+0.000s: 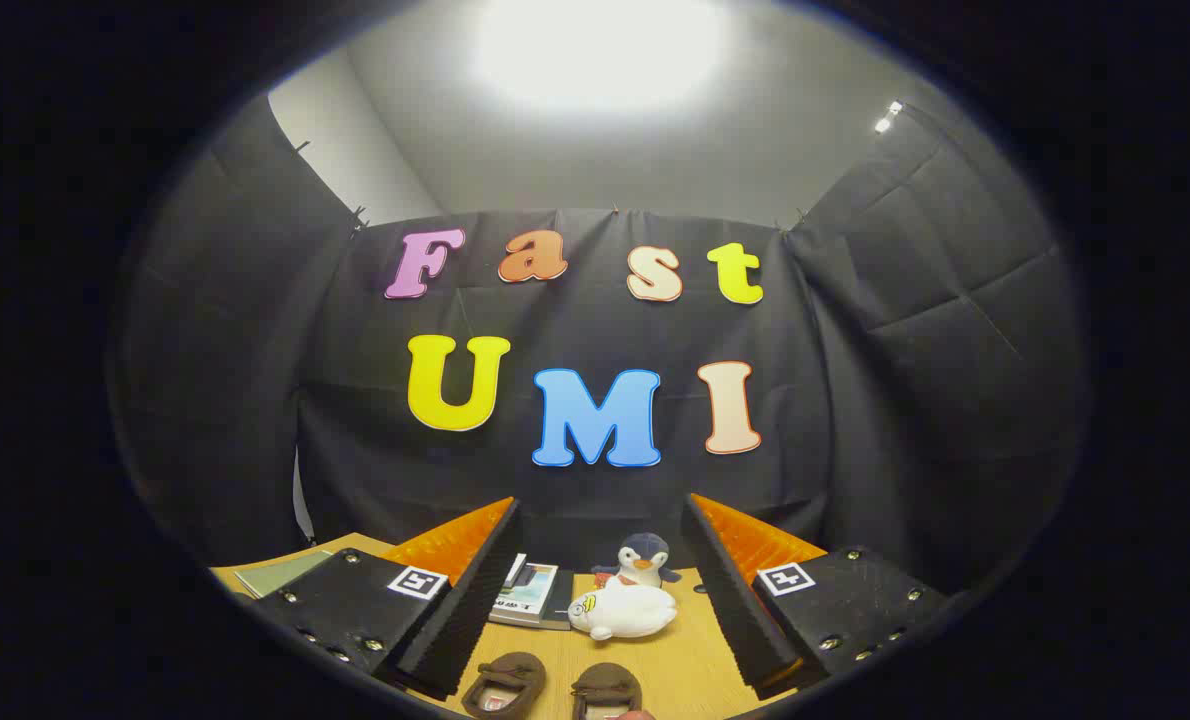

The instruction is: Open the storage box then place both shoes into the box .Put the left shoe in first, then the right shoe, with the right side of both shoes facing outward in a uniform manner.

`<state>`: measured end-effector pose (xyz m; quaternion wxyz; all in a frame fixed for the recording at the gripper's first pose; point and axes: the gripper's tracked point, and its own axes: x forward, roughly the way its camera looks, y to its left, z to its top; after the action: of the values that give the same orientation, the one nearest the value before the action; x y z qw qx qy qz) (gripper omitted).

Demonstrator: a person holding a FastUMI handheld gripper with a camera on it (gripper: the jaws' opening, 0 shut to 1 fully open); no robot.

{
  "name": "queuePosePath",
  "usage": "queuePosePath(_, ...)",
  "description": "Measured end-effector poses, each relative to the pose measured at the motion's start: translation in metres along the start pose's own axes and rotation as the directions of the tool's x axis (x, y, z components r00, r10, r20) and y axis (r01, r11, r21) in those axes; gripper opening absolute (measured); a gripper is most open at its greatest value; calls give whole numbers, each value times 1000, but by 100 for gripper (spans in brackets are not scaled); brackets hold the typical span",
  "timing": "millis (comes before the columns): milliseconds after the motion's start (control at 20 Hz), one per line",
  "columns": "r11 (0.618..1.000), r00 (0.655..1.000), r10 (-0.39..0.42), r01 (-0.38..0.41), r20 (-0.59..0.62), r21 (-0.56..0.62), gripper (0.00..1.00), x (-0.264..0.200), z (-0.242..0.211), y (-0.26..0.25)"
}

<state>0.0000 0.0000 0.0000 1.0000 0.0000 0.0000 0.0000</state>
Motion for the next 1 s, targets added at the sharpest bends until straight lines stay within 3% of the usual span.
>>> queuePosePath(650,998,1000,2,-1,-16,58,97,17,-2,7)
queuePosePath(1000,999,999,-10,9,32,52,97,22,13,3)
